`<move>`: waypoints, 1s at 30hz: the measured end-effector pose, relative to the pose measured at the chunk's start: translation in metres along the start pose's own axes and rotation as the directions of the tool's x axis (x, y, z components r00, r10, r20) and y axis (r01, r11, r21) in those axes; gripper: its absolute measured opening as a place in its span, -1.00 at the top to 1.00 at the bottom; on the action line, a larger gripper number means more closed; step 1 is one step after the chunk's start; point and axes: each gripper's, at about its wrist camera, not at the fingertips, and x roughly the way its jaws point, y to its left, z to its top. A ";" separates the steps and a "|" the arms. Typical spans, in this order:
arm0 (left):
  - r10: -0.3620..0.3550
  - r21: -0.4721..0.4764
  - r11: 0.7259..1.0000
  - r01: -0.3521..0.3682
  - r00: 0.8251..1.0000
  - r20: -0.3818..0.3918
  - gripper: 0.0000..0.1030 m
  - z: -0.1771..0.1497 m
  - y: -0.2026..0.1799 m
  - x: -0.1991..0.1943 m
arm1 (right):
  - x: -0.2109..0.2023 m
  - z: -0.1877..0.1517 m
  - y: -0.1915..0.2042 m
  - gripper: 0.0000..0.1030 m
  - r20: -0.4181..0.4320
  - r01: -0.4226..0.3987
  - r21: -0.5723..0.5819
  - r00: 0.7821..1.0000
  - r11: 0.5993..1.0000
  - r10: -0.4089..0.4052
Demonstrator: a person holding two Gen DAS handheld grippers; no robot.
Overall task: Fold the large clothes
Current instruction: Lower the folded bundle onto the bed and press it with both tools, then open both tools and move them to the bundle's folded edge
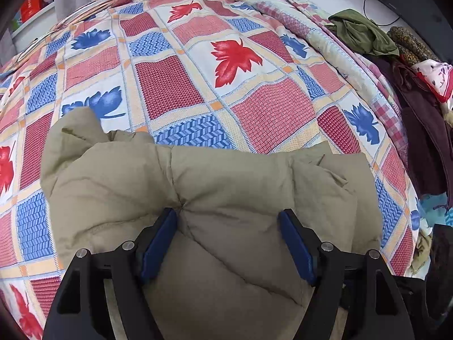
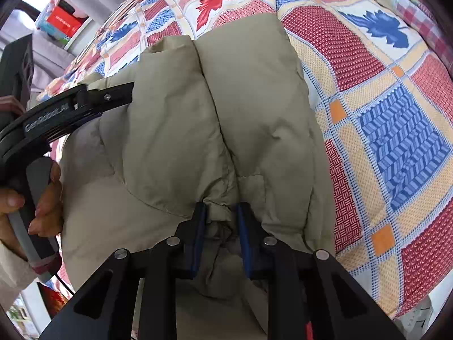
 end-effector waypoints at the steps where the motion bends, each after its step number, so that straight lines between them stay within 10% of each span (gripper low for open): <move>1: 0.006 0.000 1.000 -0.006 1.000 -0.004 -0.48 -0.001 0.001 -0.005 | -0.001 0.000 0.000 0.55 -0.001 -0.003 0.004 1.000 1.000 0.003; 10: 0.061 -0.040 0.997 -0.062 0.997 -0.039 -0.49 -0.024 0.024 -0.056 | -0.003 0.001 0.005 0.48 -0.015 0.010 0.015 1.000 1.000 -0.010; 13: 0.071 -0.091 0.993 -0.076 0.996 -0.053 -1.00 -0.033 0.037 -0.064 | -0.004 0.001 0.006 0.47 -0.024 0.015 0.022 1.000 1.000 -0.015; 23: 0.097 -0.188 0.976 -0.112 0.991 -0.089 -1.00 -0.061 0.068 -0.074 | -0.013 0.007 0.013 0.38 -0.046 0.034 0.058 0.998 0.998 -0.032; 30: 0.051 -0.234 0.970 -0.074 0.993 -0.103 -1.00 -0.074 0.080 -0.068 | -0.043 0.019 0.020 -0.18 0.016 0.010 0.045 1.000 0.999 -0.011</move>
